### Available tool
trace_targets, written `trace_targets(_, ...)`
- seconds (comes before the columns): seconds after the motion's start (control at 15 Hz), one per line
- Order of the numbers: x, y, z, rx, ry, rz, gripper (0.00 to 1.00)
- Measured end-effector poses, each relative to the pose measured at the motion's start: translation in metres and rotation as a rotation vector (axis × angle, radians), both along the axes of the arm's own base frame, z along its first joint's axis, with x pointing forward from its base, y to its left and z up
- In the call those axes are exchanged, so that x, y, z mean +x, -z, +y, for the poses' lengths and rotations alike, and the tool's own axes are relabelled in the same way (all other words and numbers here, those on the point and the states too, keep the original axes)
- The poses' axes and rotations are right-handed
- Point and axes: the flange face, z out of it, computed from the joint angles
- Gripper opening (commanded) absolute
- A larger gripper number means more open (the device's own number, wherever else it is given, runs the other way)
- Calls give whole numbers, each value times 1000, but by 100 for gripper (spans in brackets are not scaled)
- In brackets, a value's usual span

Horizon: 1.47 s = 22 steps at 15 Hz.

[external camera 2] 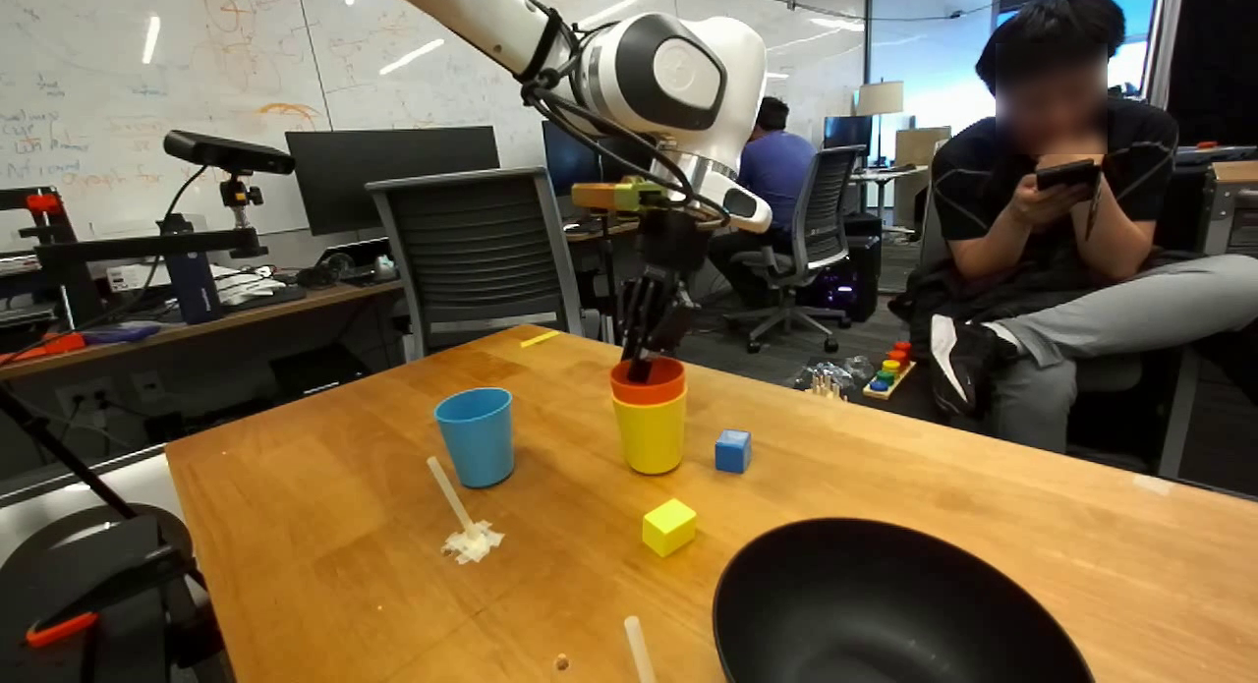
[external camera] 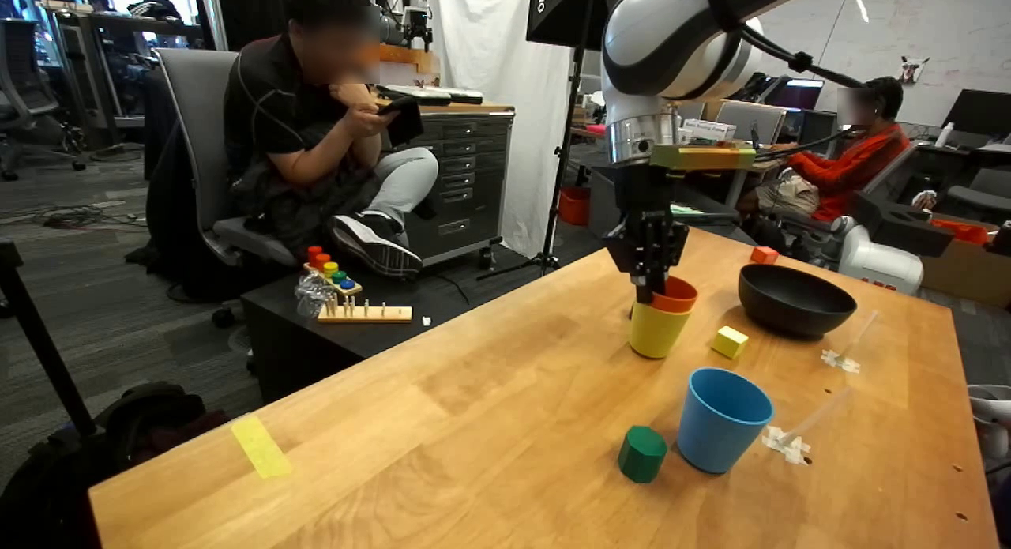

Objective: Put the orange cup in the yellow cup then put the yellow cup in the blue cup

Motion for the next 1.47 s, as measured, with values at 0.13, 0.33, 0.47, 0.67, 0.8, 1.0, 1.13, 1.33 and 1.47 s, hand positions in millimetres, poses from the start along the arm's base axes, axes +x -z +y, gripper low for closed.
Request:
trace_targets(0.13, 1, 8, -2, -5, 7, 8, 70)
trace_targets(0.33, 2, 14, -3, -7, 8, 13, 92)
trace_targets(0.47, 2, 13, -4, -9, 8, 10, 100)
trace_targets(0.67, 4, 10, -6, -25, 0, -4, 100)
trace_targets(0.8, 6, 9, -7, -44, -11, -15, 100)
trace_targets(1.0, 12, 8, -8, -79, -32, -69, 100)
trace_targets(1.13, 14, 8, -5, -86, -40, -90, 100)
trace_targets(1.33, 10, 5, 5, -83, -54, -103, 100)
trace_targets(1.47, 5, 3, 13, -80, -64, -101, 100)
